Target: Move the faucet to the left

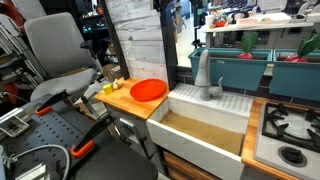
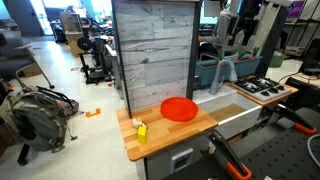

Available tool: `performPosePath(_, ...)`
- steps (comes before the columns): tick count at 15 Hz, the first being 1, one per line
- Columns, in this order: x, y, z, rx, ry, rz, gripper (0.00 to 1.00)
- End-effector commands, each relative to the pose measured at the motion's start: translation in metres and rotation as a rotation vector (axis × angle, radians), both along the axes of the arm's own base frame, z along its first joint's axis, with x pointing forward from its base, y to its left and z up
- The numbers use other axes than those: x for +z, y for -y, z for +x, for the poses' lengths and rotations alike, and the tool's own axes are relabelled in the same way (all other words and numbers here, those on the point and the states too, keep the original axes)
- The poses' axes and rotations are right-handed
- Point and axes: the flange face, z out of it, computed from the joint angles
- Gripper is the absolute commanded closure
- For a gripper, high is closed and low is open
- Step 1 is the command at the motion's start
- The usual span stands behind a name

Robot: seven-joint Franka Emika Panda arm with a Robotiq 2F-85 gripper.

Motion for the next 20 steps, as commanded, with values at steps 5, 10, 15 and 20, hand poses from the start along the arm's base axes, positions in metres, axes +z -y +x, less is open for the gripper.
performPosePath(5,-0.07,0.045,0.036,-0.127,-0.05,0.023,0.0)
performPosePath(10,-0.102,0.051,0.044,-0.16,-0.078,0.01,0.0)
performPosePath(15,-0.126,0.041,0.051,-0.158,-0.091,0.001,0.2)
performPosePath(20,-0.131,0.041,0.048,-0.18,-0.123,0.015,0.58)
